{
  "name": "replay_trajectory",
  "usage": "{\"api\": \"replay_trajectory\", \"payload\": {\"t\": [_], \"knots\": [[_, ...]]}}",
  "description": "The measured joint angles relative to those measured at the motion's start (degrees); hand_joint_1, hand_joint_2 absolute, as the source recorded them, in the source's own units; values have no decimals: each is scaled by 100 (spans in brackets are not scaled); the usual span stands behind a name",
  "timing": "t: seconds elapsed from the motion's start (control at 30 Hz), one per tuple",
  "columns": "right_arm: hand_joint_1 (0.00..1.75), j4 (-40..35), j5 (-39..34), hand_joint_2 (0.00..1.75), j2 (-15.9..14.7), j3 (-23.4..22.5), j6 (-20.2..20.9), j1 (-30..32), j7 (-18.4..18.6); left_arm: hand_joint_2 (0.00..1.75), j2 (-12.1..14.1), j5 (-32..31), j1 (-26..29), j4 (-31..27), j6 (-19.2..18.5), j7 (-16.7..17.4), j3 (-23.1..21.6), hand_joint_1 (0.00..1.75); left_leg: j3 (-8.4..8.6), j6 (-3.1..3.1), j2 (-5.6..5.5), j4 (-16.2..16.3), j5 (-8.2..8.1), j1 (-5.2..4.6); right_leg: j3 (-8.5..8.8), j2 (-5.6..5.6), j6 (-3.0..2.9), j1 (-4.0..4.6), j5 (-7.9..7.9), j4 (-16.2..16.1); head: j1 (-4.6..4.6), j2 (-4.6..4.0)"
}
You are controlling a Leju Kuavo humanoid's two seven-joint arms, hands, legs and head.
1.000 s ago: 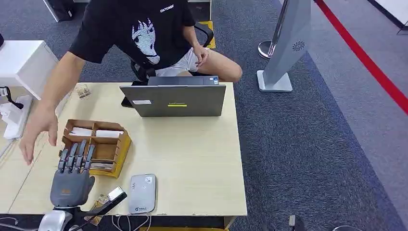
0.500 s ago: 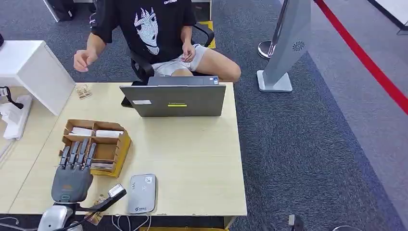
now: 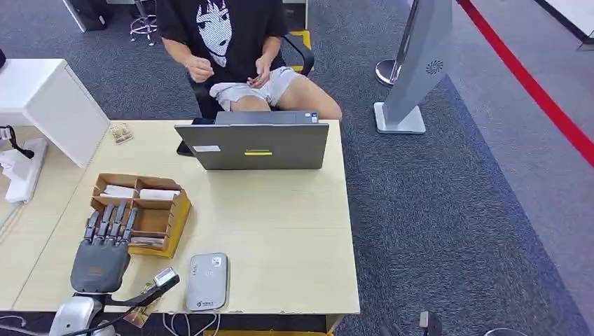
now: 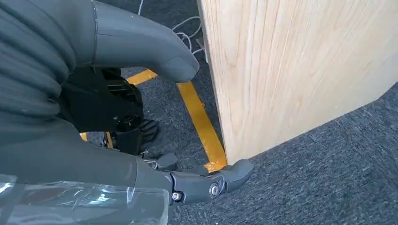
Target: Pass the card to the sensor for recognition and then transmit it.
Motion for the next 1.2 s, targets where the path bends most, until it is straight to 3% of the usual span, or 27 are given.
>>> {"api": "replay_trajectory", "payload": {"t": [0.43, 0.47, 0.5, 0.53, 1.2], "knots": [[0, 0, 31, 175, 0, 0, 0, -3, 2, 175, -2, -4, -8, 31, -17, 0, -105, 0, 0, 0, 0, 0, 0, 0, 0, 0, 0, 0, 0, 0, -2, 0], [0, 0, 33, 175, 0, 0, 0, -3, 2, 175, 0, -4, -8, 31, -17, 0, -105, 24, 0, 0, 0, 0, 0, 0, 0, 0, 0, 0, 0, 0, -2, 0], [0, 0, 33, 175, 0, 0, 0, -3, 2, 175, 0, -4, -9, 33, -22, 0, -107, 145, 0, 0, 0, 0, 0, 0, 0, 0, 0, 0, 0, 0, 0, 0], [0, 0, 33, 175, 0, 0, 0, -5, 2, 175, 0, -2, -12, 35, -26, 0, -109, 171, 0, 0, 0, 0, 0, 0, 0, 0, 0, 0, 0, 0, 0, 0], [0, 0, 50, 175, 0, 0, 7, -13, 11, 175, 7, 229, -52, 123, -2, -136, -151, 175, 1, 0, 0, 0, 1, 0, 0, 0, 0, 0, 1, 0, 0, 0]]}}
